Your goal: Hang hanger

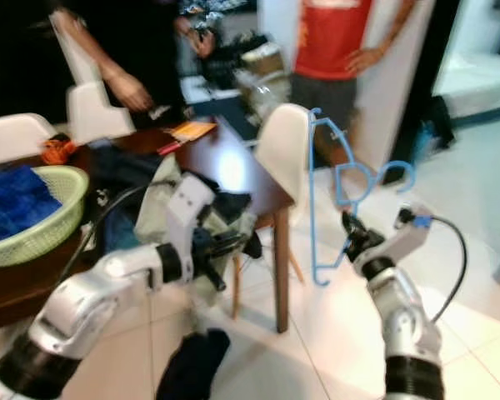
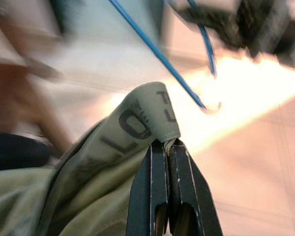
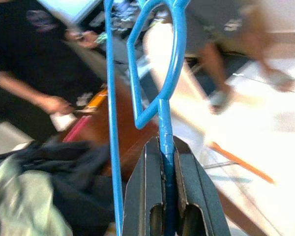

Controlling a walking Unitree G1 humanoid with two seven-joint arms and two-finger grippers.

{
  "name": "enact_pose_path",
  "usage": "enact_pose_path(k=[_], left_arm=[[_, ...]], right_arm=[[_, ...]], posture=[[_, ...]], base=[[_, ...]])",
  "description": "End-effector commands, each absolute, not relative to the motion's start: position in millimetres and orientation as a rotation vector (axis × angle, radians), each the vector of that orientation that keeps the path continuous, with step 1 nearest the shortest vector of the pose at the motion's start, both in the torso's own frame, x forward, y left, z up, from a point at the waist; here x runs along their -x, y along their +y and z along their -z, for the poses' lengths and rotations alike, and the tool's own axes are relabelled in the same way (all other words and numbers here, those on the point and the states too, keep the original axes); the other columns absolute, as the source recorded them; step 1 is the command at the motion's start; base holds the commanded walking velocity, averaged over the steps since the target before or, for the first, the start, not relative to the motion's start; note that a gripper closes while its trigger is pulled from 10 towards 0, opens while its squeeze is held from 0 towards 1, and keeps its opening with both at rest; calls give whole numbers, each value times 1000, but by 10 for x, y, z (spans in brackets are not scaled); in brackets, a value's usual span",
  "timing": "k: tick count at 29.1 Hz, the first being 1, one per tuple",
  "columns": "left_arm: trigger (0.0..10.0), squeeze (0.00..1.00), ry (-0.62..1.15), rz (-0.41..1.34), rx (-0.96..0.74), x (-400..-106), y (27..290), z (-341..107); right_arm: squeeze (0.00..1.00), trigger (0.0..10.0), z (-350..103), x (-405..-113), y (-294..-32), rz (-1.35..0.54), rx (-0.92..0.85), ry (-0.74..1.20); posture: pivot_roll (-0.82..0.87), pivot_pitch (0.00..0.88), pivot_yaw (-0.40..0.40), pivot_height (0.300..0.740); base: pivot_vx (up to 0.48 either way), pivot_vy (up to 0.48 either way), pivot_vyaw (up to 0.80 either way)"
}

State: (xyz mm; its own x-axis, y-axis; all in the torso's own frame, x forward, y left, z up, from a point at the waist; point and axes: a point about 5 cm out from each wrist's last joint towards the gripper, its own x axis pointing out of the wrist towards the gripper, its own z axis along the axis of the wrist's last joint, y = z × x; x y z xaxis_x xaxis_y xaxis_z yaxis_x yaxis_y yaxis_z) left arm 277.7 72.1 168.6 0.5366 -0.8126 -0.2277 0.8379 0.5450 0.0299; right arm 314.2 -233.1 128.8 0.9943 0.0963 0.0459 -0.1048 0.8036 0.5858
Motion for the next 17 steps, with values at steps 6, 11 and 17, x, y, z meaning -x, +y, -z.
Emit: enact_pose_path(k=[6, 11, 17], left_arm=[[10000, 0, 253, 1222, -311, -2620, 705, -1612], [10000, 0, 391, 1373, -634, -2500, 1042, -1438], [10000, 0, 473, 1357, -833, -2527, 1337, -1382]], right_arm=[[0, 10000, -1266, -3150, -2308, -95, -618, 0], [0, 10000, -1254, -3153, -2302, -100, -602, 11], [0, 10000, -1259, -3155, -2300, -103, -594, 14]], posture=[[-32, 0, 6, 740], [-32, 0, 6, 740], [-35, 0, 11, 740]], base=[[0, 0, -800], [0, 0, -800], [0, 0, -800]])
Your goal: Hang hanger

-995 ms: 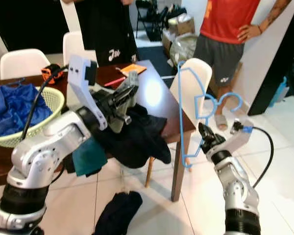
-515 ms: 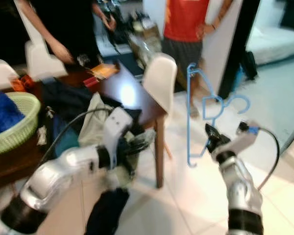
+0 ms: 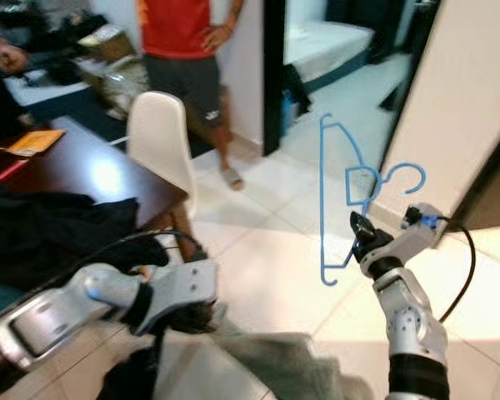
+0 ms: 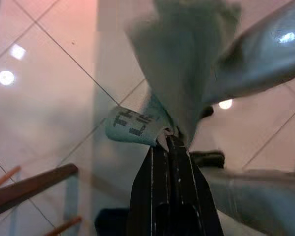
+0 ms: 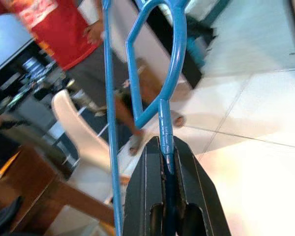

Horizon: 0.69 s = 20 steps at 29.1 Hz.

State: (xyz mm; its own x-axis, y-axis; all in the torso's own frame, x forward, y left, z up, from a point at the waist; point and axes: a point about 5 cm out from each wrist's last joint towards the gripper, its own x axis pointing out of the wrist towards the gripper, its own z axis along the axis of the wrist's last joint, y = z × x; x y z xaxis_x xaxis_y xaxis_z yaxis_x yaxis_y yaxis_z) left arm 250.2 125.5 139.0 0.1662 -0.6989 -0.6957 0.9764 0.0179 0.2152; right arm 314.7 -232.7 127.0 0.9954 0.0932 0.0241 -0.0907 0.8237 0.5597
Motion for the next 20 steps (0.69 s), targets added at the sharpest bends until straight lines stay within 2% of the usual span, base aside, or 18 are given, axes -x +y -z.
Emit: enact_pose_path(k=[1, 4, 8, 11, 13, 16, 20], left_arm=[[10000, 0, 473, 1357, -833, -2527, 1337, -1382], [10000, 0, 424, 1190, -1019, -2758, 1556, -1463], [10000, 0, 341, 1099, -1072, -2900, 1550, -1533], [10000, 0, 178, 904, -1119, -3148, 1502, -1608], [10000, 0, 169, 891, -1120, -3161, 1501, -1602], [10000, 0, 181, 988, -935, -3034, 1434, -1538], [10000, 0, 207, 1035, -932, -2976, 1464, -1498]], right_arm=[[0, 10000, -1259, -3155, -2300, -103, -594, 14], [0, 10000, -1260, -3158, -2287, -111, -571, 24], [0, 10000, -1257, -3162, -2272, -116, -544, 35], [0, 10000, -1255, -3173, -2233, -129, -489, 54], [0, 10000, -1251, -3175, -2224, -131, -473, 62], [0, 10000, -1257, -3175, -2196, -148, -443, 70], [0, 10000, -1258, -3177, -2196, -150, -443, 72]], posture=[[-35, 0, 11, 740], [-34, 0, 9, 740], [-34, 0, 9, 740], [-50, 0, 16, 740], [-50, 0, 16, 740], [-51, 0, 15, 740], [-48, 0, 10, 740]], base=[[0, 0, -800], [0, 0, -788], [0, 0, -788], [0, 0, -788], [0, 0, -788], [0, 0, -788], [0, 0, -788]])
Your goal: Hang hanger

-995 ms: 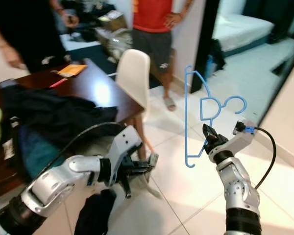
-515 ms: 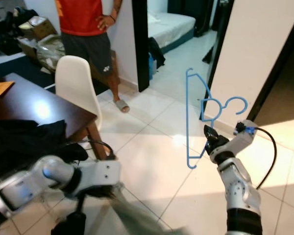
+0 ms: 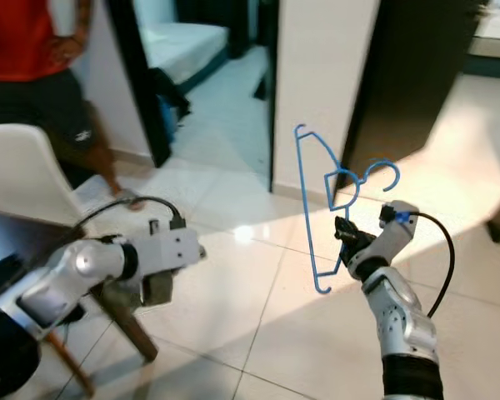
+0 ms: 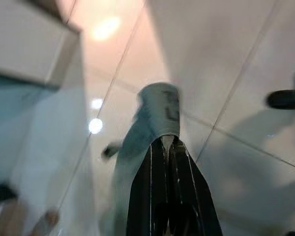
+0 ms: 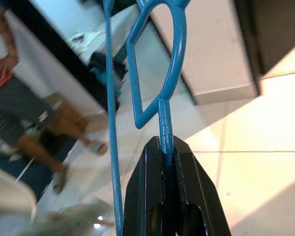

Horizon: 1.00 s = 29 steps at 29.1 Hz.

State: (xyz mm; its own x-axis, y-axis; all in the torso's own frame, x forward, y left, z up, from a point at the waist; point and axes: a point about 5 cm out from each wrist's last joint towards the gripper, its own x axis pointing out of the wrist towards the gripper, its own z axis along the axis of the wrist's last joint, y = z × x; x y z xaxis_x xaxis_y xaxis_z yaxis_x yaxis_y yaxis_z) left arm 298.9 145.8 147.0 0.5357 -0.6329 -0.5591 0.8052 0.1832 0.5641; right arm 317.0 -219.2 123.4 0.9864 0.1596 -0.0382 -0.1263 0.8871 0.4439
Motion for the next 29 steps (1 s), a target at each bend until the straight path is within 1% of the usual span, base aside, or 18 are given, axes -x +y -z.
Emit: enact_pose_path(k=[1, 2, 4, 5, 7, 11, 12, 13, 14, 15, 17, 19, 21, 29], left_arm=[[10000, 0, 223, 1045, -957, -2967, 1512, -1478], [10000, 0, 244, 1029, -995, -2982, 1586, -1467], [10000, 0, 247, 943, -1066, -3080, 1734, -1480], [10000, 0, 247, 943, -1066, -3080, 1734, -1480], [10000, 0, 194, 794, -1092, -3230, 1824, -1514], [10000, 0, 177, 760, -1094, -3264, 1840, -1517], [10000, 0, 96, 645, -835, -3292, 1763, -1495], [10000, 0, 96, 645, -835, -3292, 1763, -1495], [10000, 0, 87, 600, -664, -3258, 1722, -1431], [10000, 0, 87, 600, -664, -3258, 1722, -1431], [10000, 0, 104, 575, -459, -3158, 1664, -1291], [10000, 0, 109, 594, -458, -3064, 1631, -1203], [10000, 0, 93, 565, -407, -3073, 1669, -1232], [10000, 0, 63, 627, -437, -3082, 1607, -1204]], right_arm=[[0, 10000, -1259, -3179, -2194, -153, -441, 74], [0, 10000, -1261, -3181, -2187, -162, -436, 76], [0, 10000, -1267, -3184, -2173, -177, -427, 79], [0, 10000, -1267, -3184, -2173, -177, -427, 79], [0, 10000, -1267, -3184, -2168, -182, -420, 81], [0, 10000, -1267, -3183, -2167, -182, -418, 82], [0, 10000, -1270, -3175, -2156, -194, -375, 88], [0, 10000, -1270, -3175, -2156, -194, -375, 88], [0, 10000, -1269, -3169, -2151, -201, -355, 92], [0, 10000, -1269, -3169, -2151, -201, -355, 92], [0, 10000, -1269, -3162, -2150, -210, -337, 98], [0, 10000, -1269, -3164, -2149, -220, -332, 103], [0, 10000, -1269, -3167, -2144, -233, -330, 109], [0, 10000, -1264, -3163, -2107, -273, -316, 118]], posture=[[-48, 0, 10, 740], [-43, 0, 8, 740], [-44, 0, 8, 740], [-44, 0, 8, 740], [-43, 0, 10, 740], [-43, 0, 10, 740], [-65, 0, 7, 740], [-65, 0, 7, 740], [-65, 0, 2, 740], [-65, 0, 2, 740], [-64, 0, -8, 740], [-60, 0, -14, 740], [-60, 0, -14, 740], [-63, 0, -10, 740]], base=[[0, 0, -788], [0, 0, -788], [0, 0, -788], [0, 0, -788], [0, 0, -788], [0, 0, -788], [0, 0, -788], [0, 0, -788], [0, 0, -788], [0, 0, -788], [0, 0, -788], [0, 0, -788], [0, 0, -788], [0, 0, -788]])
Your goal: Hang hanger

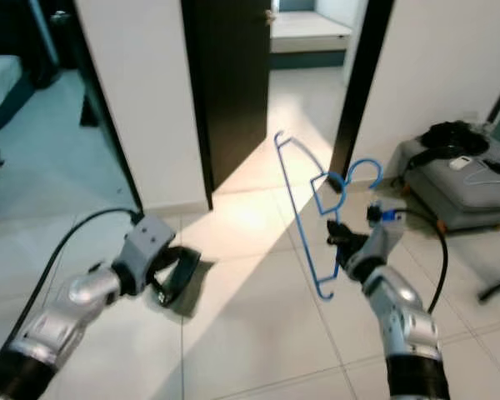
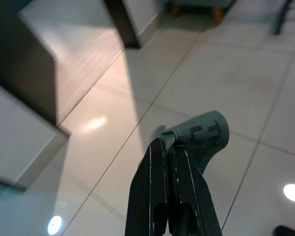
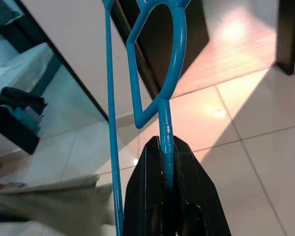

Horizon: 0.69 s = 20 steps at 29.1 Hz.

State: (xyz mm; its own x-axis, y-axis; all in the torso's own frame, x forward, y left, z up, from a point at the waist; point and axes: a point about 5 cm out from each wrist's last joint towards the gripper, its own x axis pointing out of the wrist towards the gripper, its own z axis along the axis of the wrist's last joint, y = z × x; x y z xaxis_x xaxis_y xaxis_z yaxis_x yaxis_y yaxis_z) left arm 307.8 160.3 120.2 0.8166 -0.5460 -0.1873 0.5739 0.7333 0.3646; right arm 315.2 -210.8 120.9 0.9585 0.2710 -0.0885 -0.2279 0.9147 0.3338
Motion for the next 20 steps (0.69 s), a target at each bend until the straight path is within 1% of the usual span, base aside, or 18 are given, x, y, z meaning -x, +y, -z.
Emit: enact_pose_path(k=[1, 6, 15, 16, 18, 19, 20], left_arm=[[10000, 0, 64, 630, -438, -3082, 1606, -1203], [10000, 0, 49, 688, -489, -3059, 1559, -1206], [10000, 0, 8, 686, -519, -3086, 1575, -1275], [10000, 0, -57, 677, -520, -3139, 1571, -1433], [10000, 0, -57, 677, -520, -3139, 1571, -1433], [10000, 0, -129, 674, -529, -3191, 1561, -1624], [10000, 0, -253, 677, -569, -3260, 1547, -2002]], right_arm=[[0, 10000, -1263, -3160, -2103, -277, -314, 118], [0, 10000, -1261, -3148, -2066, -321, -290, 125], [0, 10000, -1261, -3132, -2015, -375, -235, 131], [0, 10000, -1281, -3113, -1998, -410, -199, 125], [0, 10000, -1281, -3113, -1998, -410, -199, 125], [0, 10000, -1323, -3092, -1989, -450, -160, 115], [0, 10000, -1470, -3063, -1985, -530, -99, 78]], posture=[[-63, 0, -10, 740], [-64, 0, -9, 740], [-74, 0, -4, 740], [-75, 0, -2, 740], [-75, 0, -2, 740], [-75, 0, -2, 740], [-77, 0, 8, 740]], base=[[0, 0, -788], [0, 0, -788], [0, 0, -788], [0, 0, -788], [0, 0, -788], [0, 0, -788], [0, 0, -788]])
